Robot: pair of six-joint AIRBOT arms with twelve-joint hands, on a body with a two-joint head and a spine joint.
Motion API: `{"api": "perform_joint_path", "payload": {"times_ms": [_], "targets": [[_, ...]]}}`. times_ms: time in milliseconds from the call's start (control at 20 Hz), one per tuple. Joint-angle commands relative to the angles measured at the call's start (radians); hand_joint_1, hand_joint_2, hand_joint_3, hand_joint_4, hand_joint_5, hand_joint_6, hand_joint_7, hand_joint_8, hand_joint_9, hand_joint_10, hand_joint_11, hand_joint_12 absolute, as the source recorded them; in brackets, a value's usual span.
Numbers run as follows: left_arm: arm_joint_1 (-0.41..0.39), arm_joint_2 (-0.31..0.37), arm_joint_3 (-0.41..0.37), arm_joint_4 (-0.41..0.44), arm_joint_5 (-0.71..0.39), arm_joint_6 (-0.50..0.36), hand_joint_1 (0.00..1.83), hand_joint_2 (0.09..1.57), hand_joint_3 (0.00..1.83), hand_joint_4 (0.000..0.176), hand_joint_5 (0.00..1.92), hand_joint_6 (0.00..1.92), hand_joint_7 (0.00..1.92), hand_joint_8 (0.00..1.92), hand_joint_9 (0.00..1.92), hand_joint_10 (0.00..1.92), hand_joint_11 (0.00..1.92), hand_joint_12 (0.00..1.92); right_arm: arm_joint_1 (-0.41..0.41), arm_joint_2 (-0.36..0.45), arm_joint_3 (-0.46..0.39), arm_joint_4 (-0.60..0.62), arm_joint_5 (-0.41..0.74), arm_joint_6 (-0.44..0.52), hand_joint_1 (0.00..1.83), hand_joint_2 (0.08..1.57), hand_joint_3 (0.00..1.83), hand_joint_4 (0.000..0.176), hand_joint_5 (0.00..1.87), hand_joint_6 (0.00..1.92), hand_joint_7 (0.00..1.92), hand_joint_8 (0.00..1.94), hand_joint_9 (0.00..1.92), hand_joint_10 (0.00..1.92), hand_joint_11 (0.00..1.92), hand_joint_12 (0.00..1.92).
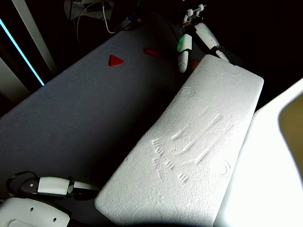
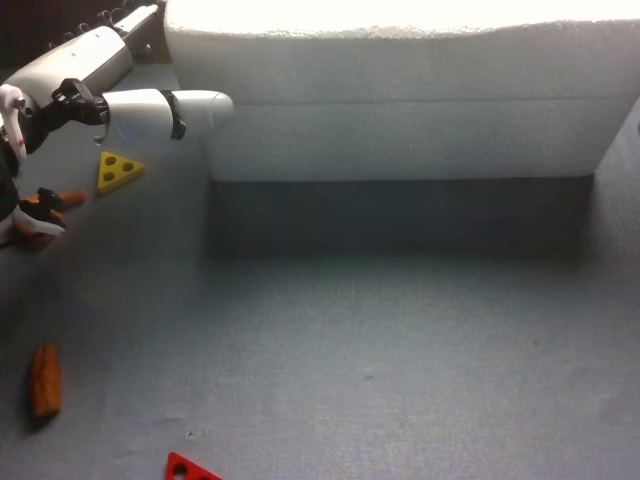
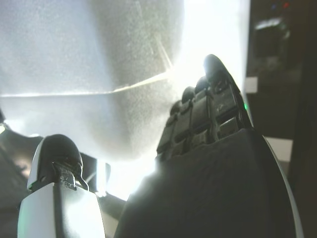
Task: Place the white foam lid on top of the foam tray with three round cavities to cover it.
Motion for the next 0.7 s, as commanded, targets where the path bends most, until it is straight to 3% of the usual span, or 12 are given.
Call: {"api": "perform_joint_path", "payload": {"times_ms": [0, 50, 100, 200, 300, 350, 500, 650], "targets": [[-0.002, 0.012, -0.002, 0.006, -0.140, -0.002, 0.41, 1.04, 0.00, 0.000, 0.00, 0.00, 0.00, 0.00, 0.00, 0.00, 0.00, 0.59, -0.003, 0.027, 0.000, -0.006, 0.144, 0.001, 0.59, 1.16, 0.00, 0.000, 0.00, 0.00, 0.00, 0.00, 0.00, 0.00, 0.00, 0.00], [0.001, 0.017, -0.008, 0.007, -0.148, -0.002, 0.40, 1.04, 0.00, 0.012, 0.00, 0.00, 0.00, 0.00, 0.00, 0.00, 0.00, 0.67, -0.006, 0.034, -0.008, -0.009, 0.156, 0.001, 0.57, 1.13, 0.00, 0.000, 0.00, 0.00, 0.00, 0.00, 0.00, 0.00, 0.00, 0.00], [0.003, 0.019, -0.011, 0.007, -0.152, -0.002, 0.41, 1.04, 0.00, 0.013, 0.00, 0.00, 0.00, 0.00, 0.00, 0.00, 0.00, 0.67, -0.008, 0.038, -0.013, -0.011, 0.162, 0.001, 0.58, 1.12, 0.00, 0.000, 0.00, 0.00, 0.00, 0.00, 0.00, 0.00, 0.00, 0.00], [0.008, 0.020, -0.013, 0.007, -0.158, -0.003, 0.41, 1.03, 0.00, 0.014, 0.00, 0.00, 0.00, 0.00, 0.00, 0.00, 0.00, 0.61, -0.010, 0.045, -0.022, -0.017, 0.175, 0.002, 0.57, 1.13, 0.00, 0.000, 0.00, 0.00, 0.00, 0.00, 0.00, 0.00, 0.00, 0.00], [0.016, 0.023, -0.018, 0.007, -0.172, -0.011, 0.38, 1.02, 0.00, 0.027, 0.00, 0.00, 0.00, 0.00, 0.00, 0.00, 0.00, 0.56, -0.012, 0.051, -0.034, -0.031, 0.191, 0.007, 0.55, 1.14, 0.00, 0.000, 0.00, 0.00, 0.00, 0.00, 0.00, 0.00, 0.00, 0.00], [0.019, 0.026, -0.023, 0.007, -0.177, -0.011, 0.42, 1.02, 0.00, 0.009, 0.00, 0.00, 0.00, 0.00, 0.00, 0.00, 0.00, 0.56, -0.014, 0.053, -0.040, -0.041, 0.200, 0.013, 0.54, 1.14, 0.00, 0.000, 0.00, 0.00, 0.00, 0.00, 0.00, 0.00, 0.00, 0.00], [0.020, 0.027, -0.023, 0.006, -0.182, -0.011, 0.41, 1.02, 0.00, 0.011, 0.00, 0.00, 0.00, 0.00, 0.00, 0.00, 0.00, 0.64, -0.018, 0.055, -0.049, -0.060, 0.218, 0.028, 0.54, 1.13, 0.00, 0.000, 0.00, 0.00, 0.00, 0.00, 0.00, 0.00, 0.00, 0.00], [0.009, 0.024, -0.022, 0.016, -0.175, -0.011, 0.40, 1.02, 0.00, 0.016, 0.00, 0.00, 0.00, 0.00, 0.00, 0.00, 0.00, 0.55, -0.018, 0.054, -0.050, -0.064, 0.219, 0.031, 0.55, 1.12, 0.00, 0.000, 0.00, 0.00, 0.00, 0.00, 0.00, 0.00, 0.00, 0.00]]}}
